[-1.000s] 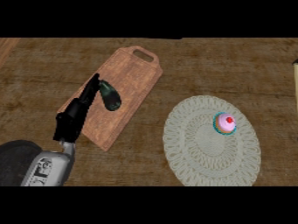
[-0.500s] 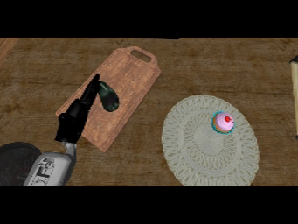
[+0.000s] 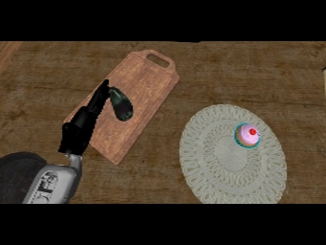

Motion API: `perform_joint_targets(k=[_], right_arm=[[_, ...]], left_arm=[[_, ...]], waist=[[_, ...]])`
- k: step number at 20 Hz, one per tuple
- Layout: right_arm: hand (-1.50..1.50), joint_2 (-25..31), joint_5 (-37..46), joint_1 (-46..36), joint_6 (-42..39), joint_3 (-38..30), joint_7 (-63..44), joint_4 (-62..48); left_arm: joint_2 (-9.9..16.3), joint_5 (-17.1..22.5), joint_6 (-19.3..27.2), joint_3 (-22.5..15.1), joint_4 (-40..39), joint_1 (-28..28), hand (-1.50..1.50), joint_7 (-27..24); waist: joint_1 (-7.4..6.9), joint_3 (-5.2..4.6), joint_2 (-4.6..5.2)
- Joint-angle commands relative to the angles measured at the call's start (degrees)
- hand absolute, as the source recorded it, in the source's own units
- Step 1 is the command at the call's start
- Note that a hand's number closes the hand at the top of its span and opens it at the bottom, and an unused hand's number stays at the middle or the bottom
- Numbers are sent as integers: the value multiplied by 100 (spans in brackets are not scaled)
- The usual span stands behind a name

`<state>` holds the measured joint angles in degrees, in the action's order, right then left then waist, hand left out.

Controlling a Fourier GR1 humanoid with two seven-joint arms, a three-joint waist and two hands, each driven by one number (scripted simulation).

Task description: Pick the tomato from the placemat and place it in the tiered shelf

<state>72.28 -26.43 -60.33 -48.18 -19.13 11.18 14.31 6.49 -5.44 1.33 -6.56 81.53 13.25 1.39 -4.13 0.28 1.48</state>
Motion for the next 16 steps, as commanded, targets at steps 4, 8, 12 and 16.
perform_joint_targets(k=[4,8,12,16], right_arm=[[-150,450,189,-44,-297,115,-509,-321],[-150,561,318,194,-616,205,-376,-308],[-150,654,423,316,-661,259,-256,-247],[-150,699,475,427,-734,284,-208,-221]], left_arm=[[21,-29,-31,-15,-6,32,0,-105],[0,59,-93,-6,60,54,0,-94],[-44,7,-34,-45,95,74,0,-66],[-8,63,-36,35,129,33,0,-65]], waist=[[-117,21,118],[-102,65,162],[-77,91,174],[-110,124,190]])
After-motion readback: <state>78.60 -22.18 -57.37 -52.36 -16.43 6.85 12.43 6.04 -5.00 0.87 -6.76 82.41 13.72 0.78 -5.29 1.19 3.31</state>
